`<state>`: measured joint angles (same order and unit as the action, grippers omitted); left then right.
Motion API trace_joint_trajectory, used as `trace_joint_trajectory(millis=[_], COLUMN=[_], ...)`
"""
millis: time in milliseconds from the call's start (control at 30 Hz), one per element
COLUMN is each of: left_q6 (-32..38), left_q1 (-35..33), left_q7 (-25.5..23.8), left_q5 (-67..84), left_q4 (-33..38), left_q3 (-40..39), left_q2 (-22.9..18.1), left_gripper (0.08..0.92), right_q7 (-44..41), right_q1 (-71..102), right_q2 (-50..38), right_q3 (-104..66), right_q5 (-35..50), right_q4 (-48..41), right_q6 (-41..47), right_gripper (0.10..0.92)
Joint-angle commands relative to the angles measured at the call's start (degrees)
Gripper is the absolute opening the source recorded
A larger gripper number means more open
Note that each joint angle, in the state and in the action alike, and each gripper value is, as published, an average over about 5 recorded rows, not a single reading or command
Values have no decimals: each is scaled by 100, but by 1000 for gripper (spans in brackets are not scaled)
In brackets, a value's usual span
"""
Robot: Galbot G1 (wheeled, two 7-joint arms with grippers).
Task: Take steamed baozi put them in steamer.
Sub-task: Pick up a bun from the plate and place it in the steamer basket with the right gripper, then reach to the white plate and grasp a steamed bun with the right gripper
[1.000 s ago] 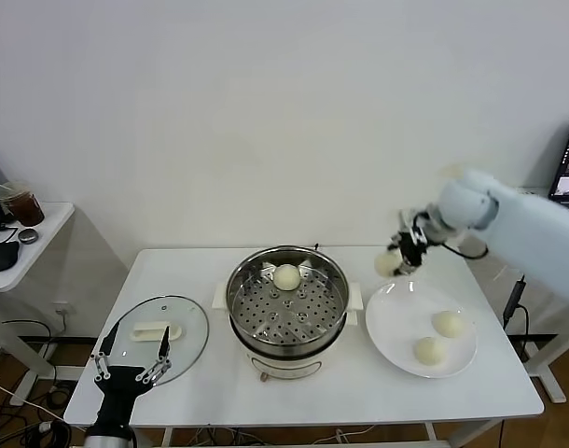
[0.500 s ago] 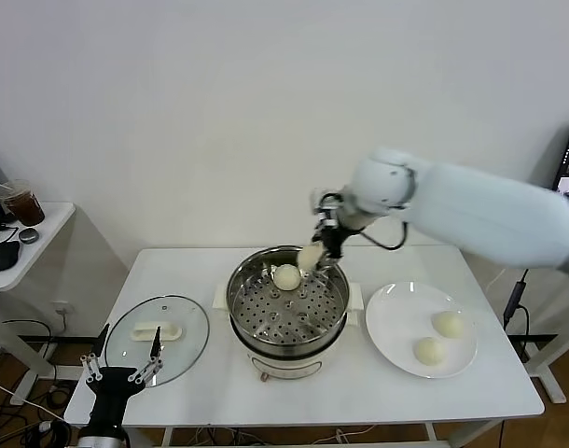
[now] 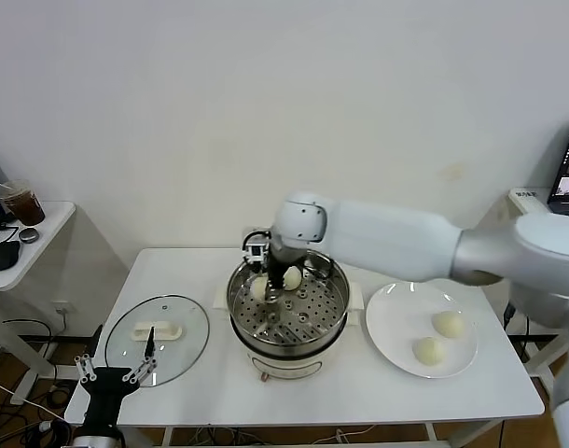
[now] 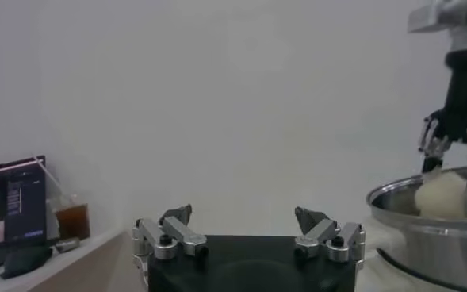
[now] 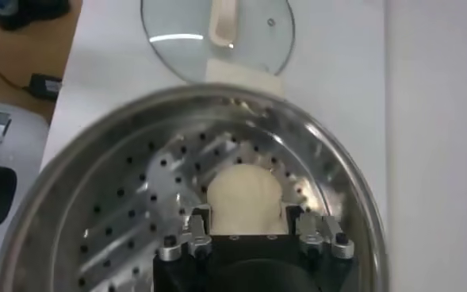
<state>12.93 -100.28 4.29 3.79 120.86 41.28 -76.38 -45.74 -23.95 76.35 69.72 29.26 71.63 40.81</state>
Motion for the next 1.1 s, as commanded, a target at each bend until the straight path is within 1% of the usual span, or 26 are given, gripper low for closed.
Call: trace_joint_trajectory(millis=[33,100,233,300,400,500,600,733,867,967,1100], left_q6=[2,2,7,10,11,10,13,18,22,34,41], left_q1=[25,30,37,43,59,76,90,112,110,90,43], left_q7=[1,0,-1,-3,-7,-13,-20,-26,-27,-23,-24], left_q5=[-18,-14,-8,-8,-5,10,36,58,38,16,-12], left_q4=[-20,-23,-34,-36,-23,-9,-11,-42,-78,-107,-106], left_q3=[8,7,12,12,11,9,2,-28,-62,-67,-68], left_q2=[4,8,22,36,67,101,127,136,136,133,123], left_gripper=[823,823,823,823,823,823,823,823,823,823,823], right_q7=[109,22,-329,-602,-1038,-1614,-2187,-2641,-2813,-2870,-2940], right_q1=[274,261,12,-251,-724,-1189,-1490,-1495,-1137,-529,816], right_q2=[428,371,96,-157,-710,-1542,-2467,-3740,-4868,-5379,-5882], right_q3=[-40,-41,-113,-180,-212,-107,14,27,-52,-361,-1355], right_q5=[-94,-153,-193,-178,-165,-329,-656,-1142,-1892,-2483,-3216], right_q4=[-430,-395,-105,170,666,1256,1836,2389,2610,2608,2433], right_q6=[87,86,82,79,37,-187,-607,-1143,-1773,-2203,-2612], right_gripper=[576,607,707,764,812,821,822,823,823,823,823])
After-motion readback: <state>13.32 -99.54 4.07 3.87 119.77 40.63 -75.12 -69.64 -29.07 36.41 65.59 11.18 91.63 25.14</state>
